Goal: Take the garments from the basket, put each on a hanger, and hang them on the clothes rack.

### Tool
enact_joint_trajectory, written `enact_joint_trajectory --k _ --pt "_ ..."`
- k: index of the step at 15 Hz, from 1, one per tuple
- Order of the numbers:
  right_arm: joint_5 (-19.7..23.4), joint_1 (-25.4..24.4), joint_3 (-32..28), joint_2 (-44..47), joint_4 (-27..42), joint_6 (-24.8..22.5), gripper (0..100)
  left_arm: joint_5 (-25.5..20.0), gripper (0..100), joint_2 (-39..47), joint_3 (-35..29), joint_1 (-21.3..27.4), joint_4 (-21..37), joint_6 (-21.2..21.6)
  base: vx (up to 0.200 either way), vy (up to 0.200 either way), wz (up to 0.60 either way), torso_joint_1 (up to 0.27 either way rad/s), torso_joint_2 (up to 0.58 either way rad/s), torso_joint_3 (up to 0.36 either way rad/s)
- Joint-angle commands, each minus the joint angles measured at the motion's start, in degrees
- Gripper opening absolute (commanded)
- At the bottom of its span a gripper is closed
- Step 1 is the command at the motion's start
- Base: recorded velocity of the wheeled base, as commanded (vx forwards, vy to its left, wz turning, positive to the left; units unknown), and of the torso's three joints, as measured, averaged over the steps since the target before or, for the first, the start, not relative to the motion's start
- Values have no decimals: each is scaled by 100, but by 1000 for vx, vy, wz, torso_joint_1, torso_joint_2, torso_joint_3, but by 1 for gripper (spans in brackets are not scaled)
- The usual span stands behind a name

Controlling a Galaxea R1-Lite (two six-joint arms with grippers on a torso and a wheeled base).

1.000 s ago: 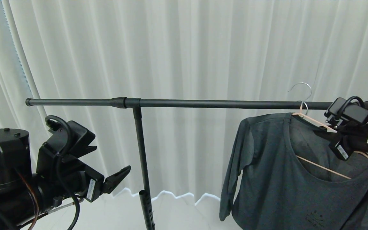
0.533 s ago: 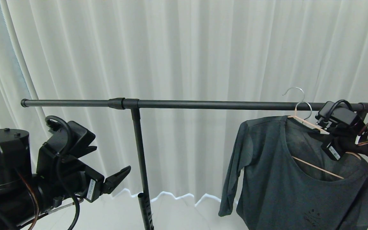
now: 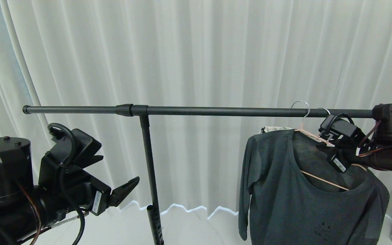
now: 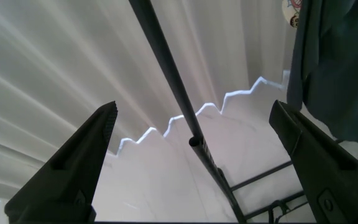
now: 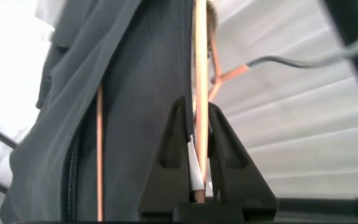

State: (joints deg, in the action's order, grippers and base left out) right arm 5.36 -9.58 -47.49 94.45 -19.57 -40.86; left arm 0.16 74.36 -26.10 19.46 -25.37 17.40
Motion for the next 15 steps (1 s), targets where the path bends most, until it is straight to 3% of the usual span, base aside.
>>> enact_joint_trajectory --k 1,15 --pt "-79 -97 -14 135 -12 8 0 2 100 -18 8 6 -3 1 0 0 0 0 0 0" --pt "-202 -220 -14 56 -12 149 0 11 100 -45 0 -21 -30 -61 0 0 0 0 0 0"
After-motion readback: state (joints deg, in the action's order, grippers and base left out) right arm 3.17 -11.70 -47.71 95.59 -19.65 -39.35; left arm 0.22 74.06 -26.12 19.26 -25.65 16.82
